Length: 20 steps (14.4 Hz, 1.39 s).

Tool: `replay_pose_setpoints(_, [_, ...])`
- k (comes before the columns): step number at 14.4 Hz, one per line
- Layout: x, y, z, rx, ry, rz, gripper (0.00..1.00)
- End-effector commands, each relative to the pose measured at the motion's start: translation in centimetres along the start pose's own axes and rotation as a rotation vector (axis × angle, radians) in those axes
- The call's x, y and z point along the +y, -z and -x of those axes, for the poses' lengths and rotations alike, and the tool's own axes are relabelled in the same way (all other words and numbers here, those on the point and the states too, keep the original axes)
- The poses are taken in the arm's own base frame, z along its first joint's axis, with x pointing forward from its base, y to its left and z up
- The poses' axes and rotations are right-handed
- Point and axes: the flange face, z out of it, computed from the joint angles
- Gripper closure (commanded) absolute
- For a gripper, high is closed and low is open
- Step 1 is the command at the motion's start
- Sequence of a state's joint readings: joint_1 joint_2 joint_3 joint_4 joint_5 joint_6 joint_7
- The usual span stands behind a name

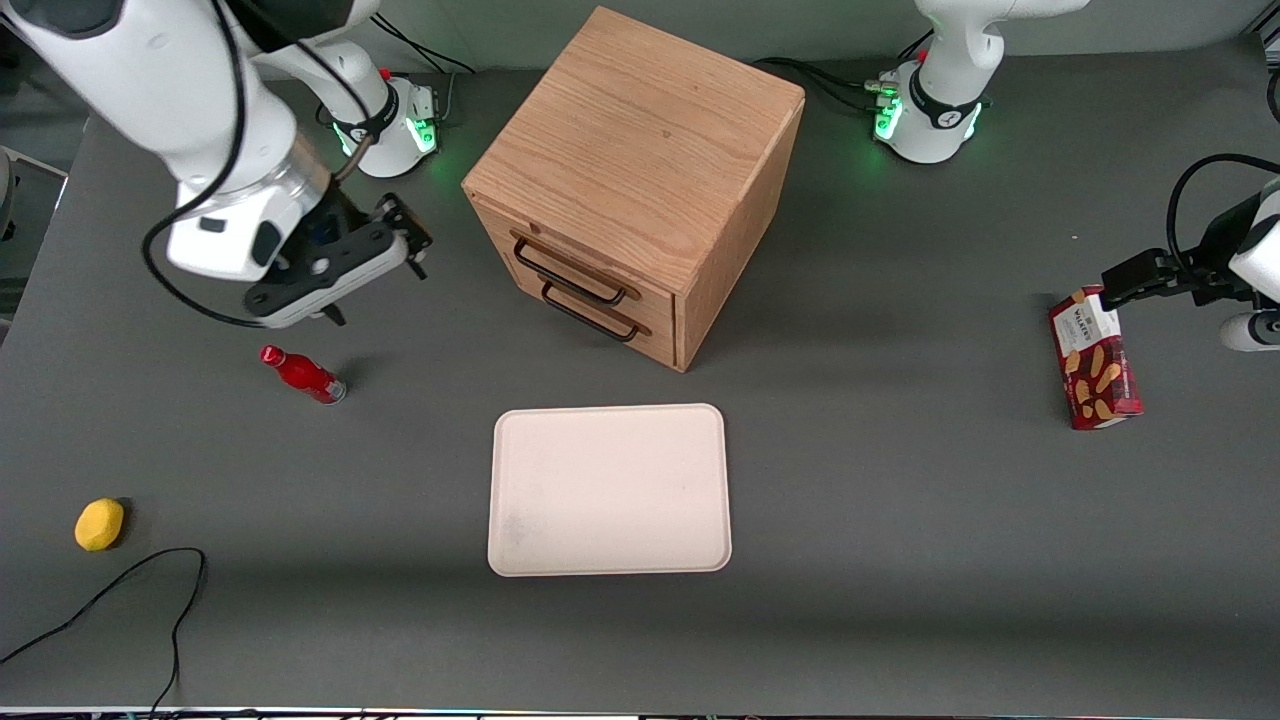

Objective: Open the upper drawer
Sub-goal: 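Move the right gripper toward the upper drawer's black handle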

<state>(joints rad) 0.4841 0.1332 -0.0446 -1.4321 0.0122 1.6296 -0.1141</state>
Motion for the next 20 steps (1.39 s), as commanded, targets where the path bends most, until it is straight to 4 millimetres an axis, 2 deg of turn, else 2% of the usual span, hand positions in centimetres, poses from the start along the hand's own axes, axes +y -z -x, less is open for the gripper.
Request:
replay_pose_setpoints(1, [-1.8, 0.6, -0.3, -0.002, 0.044, 0.003, 0.0])
replay_pose_setpoints(3, [-3.4, 0.7, -0.4, 0.0, 0.067, 0.002, 0.0])
replay_pose_setpoints(6, [-4.6, 0.8, -0.3, 0.002, 0.08, 0.001, 0.0])
replay_pose_setpoints(12, [-9.5, 0.6, -0.3, -0.004, 0.158, -0.005, 0.0])
replay_pose_setpoints(20, [-12.8, -0.6, -0.1, -0.036, 0.226, -0.008, 0.0])
